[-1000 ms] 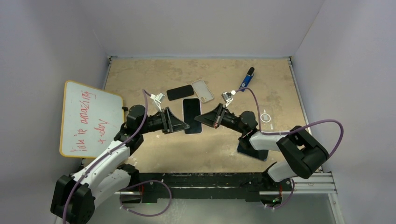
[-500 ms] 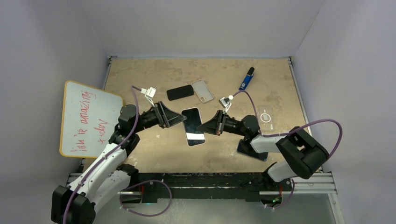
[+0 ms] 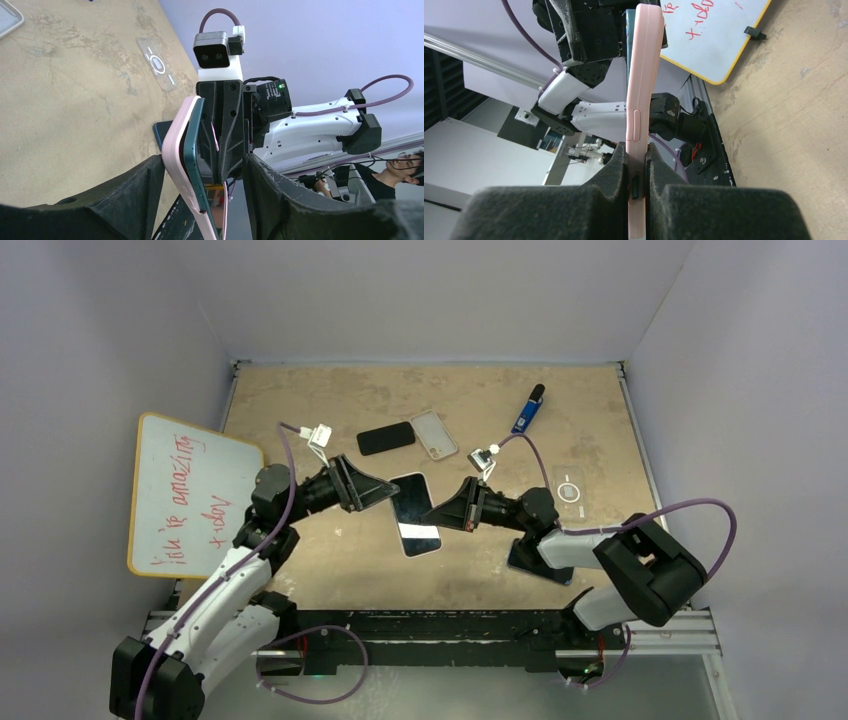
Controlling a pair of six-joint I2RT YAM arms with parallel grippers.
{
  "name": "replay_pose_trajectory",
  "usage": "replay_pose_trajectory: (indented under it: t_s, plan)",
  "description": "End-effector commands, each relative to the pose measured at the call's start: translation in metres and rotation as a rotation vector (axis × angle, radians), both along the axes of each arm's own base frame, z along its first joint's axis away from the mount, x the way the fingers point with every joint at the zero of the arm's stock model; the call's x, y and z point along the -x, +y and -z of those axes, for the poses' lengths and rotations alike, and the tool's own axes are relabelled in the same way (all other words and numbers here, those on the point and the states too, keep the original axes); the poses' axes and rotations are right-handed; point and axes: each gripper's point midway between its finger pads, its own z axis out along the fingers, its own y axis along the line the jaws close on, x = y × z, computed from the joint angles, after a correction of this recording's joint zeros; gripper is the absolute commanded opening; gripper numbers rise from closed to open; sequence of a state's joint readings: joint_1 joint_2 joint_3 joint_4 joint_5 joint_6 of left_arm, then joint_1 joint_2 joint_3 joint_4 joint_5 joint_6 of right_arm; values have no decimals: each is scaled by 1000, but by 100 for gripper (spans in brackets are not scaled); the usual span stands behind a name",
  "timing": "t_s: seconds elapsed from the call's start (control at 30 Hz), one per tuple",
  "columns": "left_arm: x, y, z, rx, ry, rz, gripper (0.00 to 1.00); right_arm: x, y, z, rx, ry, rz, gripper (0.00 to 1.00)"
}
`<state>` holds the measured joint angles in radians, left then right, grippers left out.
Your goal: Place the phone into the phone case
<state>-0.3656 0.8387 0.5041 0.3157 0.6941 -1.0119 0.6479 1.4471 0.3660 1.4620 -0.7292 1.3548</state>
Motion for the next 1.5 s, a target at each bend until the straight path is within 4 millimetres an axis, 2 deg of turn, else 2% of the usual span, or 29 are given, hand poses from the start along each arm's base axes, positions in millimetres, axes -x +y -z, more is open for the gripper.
replay_pose_trajectory:
  t_s: [0.0,0.17,0.3,0.4,0.57,0.63,0.9,1.03,1.07,1.1,1.17,1.23,1.3,1.47]
  plan:
    - [-7,1,-14,26,-53,-24,61,15,-7,-48,-154,-175,-27,0]
    - [-7,1,-14,37,-51,-19,57,14,-7,-48,-154,-173,-29,0]
    - [-6,1,-12,37,-50,-16,49,14,-6,-46,-153,-166,-32,0]
    - [-5,0,-11,43,-48,-8,36,15,-6,-47,-166,-162,-38,0]
    - [-5,-1,-12,51,-54,-4,9,15,-5,-47,-175,-146,-52,0]
    - [-6,0,-10,42,-58,-5,1,15,-5,-46,-174,-135,-51,0]
    - [-15,6,9,-77,-18,-59,0,10,-4,-46,-135,-149,-15,0]
    - [-11,5,0,-77,-31,-37,0,10,-4,-50,-122,-184,0,0]
    - [-7,3,-7,-51,-46,-18,2,11,-5,-53,-131,-190,-2,0]
    - [-3,2,-15,-22,-59,3,11,12,-6,-59,-146,-192,-2,0]
    - [4,0,-28,19,-91,31,38,15,-8,-71,-183,-200,-12,0]
    - [7,0,-35,33,-114,41,54,18,-11,-81,-214,-210,-18,0]
    - [8,1,-35,33,-120,38,62,20,-12,-87,-233,-216,-23,0]
    - [13,-1,-39,96,-135,66,65,25,-16,-92,-255,-221,-34,0]
